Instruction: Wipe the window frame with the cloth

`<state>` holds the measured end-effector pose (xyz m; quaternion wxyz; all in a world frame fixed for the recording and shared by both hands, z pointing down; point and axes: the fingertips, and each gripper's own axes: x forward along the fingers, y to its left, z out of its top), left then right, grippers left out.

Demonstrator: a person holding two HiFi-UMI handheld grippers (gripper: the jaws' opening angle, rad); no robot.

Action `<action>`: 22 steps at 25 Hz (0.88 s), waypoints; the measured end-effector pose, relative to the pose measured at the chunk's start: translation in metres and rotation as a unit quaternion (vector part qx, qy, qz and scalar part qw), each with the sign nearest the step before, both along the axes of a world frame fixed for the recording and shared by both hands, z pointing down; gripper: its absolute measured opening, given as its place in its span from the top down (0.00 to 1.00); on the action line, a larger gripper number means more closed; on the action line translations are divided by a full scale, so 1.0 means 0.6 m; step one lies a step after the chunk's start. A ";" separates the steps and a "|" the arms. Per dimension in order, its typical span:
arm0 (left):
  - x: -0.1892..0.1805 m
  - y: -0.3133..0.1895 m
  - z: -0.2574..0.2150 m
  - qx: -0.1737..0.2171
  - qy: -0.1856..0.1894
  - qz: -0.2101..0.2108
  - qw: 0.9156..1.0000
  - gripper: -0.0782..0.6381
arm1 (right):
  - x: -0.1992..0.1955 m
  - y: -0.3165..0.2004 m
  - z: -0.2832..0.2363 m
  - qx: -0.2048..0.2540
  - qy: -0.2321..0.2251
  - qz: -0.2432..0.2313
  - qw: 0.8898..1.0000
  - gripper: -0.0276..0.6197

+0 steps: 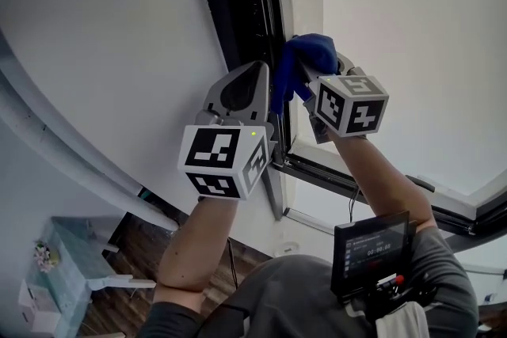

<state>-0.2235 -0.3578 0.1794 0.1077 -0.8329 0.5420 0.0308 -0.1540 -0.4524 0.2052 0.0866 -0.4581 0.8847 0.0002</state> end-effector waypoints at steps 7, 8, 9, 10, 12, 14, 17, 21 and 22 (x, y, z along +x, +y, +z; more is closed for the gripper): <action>0.007 0.005 0.041 0.004 -0.014 -0.005 1.000 0.88 | 0.002 -0.006 0.073 -0.031 0.006 0.013 0.999 0.75; 0.008 0.007 0.047 0.008 -0.020 -0.008 1.000 0.88 | 0.003 -0.007 0.085 -0.037 0.006 0.016 0.999 0.75; 0.009 0.008 0.055 0.010 -0.023 -0.010 1.000 0.88 | 0.004 -0.008 0.096 -0.043 0.007 0.019 0.999 0.75; 0.009 0.009 0.064 0.010 -0.023 -0.011 1.000 0.88 | 0.005 -0.008 0.107 -0.049 0.008 0.021 0.999 0.75; 0.006 0.009 0.084 0.002 -0.018 -0.011 1.000 0.88 | 0.005 -0.009 0.127 -0.060 0.009 0.023 0.998 0.75; 0.002 0.007 0.105 -0.007 -0.015 -0.011 1.000 0.88 | 0.003 -0.009 0.146 -0.069 0.011 0.025 0.997 0.75; -0.001 0.004 0.134 -0.015 -0.016 -0.009 1.000 0.88 | 0.001 -0.011 0.171 -0.076 0.017 0.030 0.997 0.75; 0.001 -0.001 0.172 -0.028 -0.016 -0.009 0.999 0.88 | 0.005 -0.013 0.205 -0.087 0.020 0.037 0.995 0.75; 0.002 -0.002 0.182 -0.031 -0.015 -0.007 0.999 0.88 | 0.007 -0.013 0.216 -0.092 0.022 0.039 0.995 0.75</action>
